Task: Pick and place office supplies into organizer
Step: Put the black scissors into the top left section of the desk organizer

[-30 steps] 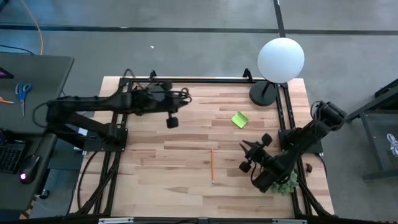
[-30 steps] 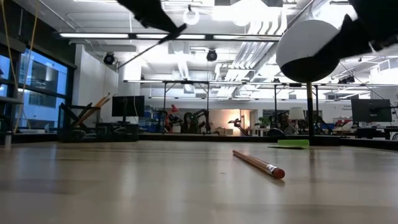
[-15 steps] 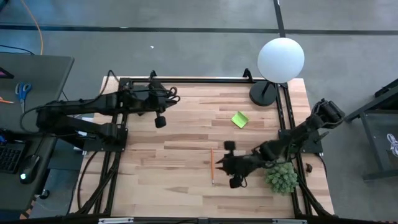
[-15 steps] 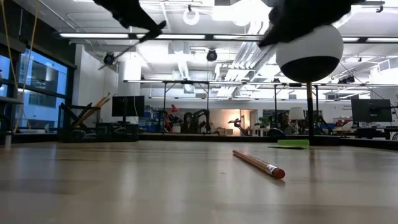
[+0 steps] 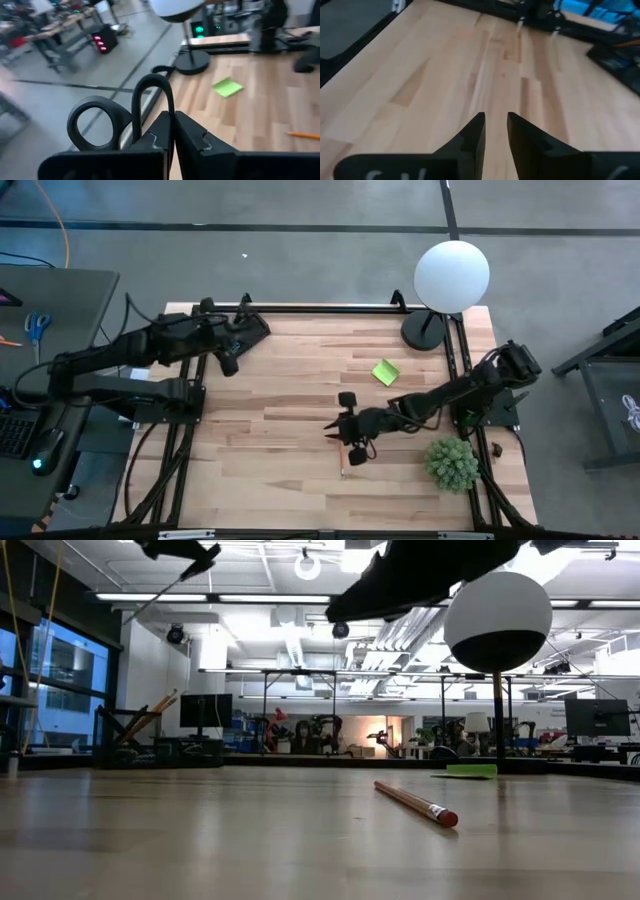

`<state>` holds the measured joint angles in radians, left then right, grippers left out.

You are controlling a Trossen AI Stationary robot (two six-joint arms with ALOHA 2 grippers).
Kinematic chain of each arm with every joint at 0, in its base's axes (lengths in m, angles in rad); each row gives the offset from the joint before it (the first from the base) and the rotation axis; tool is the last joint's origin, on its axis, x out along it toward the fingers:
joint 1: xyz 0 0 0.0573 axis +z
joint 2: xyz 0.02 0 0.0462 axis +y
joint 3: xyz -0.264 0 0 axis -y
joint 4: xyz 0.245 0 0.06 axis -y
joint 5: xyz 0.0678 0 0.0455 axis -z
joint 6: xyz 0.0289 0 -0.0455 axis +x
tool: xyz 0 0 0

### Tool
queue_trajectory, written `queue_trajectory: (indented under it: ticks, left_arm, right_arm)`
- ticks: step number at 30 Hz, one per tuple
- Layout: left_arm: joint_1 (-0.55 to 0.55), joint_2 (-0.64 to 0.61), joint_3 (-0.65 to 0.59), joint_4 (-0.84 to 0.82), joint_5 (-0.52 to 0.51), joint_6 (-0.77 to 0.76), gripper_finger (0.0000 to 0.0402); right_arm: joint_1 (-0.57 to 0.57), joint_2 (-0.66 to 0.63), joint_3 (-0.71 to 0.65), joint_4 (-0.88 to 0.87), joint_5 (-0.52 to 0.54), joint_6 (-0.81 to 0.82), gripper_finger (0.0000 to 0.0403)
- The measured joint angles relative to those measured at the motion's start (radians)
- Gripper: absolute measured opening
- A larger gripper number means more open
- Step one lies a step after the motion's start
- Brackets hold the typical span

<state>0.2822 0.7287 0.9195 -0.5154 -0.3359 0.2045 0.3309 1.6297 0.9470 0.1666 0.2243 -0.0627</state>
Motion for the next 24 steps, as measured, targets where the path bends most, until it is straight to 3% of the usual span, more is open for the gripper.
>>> queue_trajectory:
  ticks: [3, 9, 12, 15, 20, 24]
  left_arm:
    - [0.0, -0.055, -0.026, 0.009, -0.028, 0.023, 0.0]
    - [0.007, -0.234, -0.209, 0.239, -0.019, 0.076, 0.0]
    - [0.061, -0.299, -0.289, 0.323, -0.006, 0.103, 0.0]
    - [0.161, -0.325, -0.319, 0.329, 0.106, 0.095, 0.0]
    - [0.382, -0.292, -0.319, 0.305, 0.39, 0.044, 0.0]
    - [0.571, -0.237, -0.32, 0.291, 0.523, 0.026, 0.0]
  right_arm:
    - [-0.006, 0.024, 0.0, 0.016, -0.046, 0.001, 0.0073]
    - [-0.003, 0.046, 0.0, 0.022, -0.056, -0.007, 0.0073]
    - [-0.004, 0.046, -0.001, 0.035, -0.07, -0.013, 0.0073]
    - [-0.006, 0.046, -0.001, 0.056, -0.078, -0.018, 0.0073]
    - [-0.006, 0.046, -0.001, 0.076, -0.078, -0.032, 0.0073]
    - [-0.006, 0.046, -0.001, 0.08, -0.078, -0.034, 0.0073]
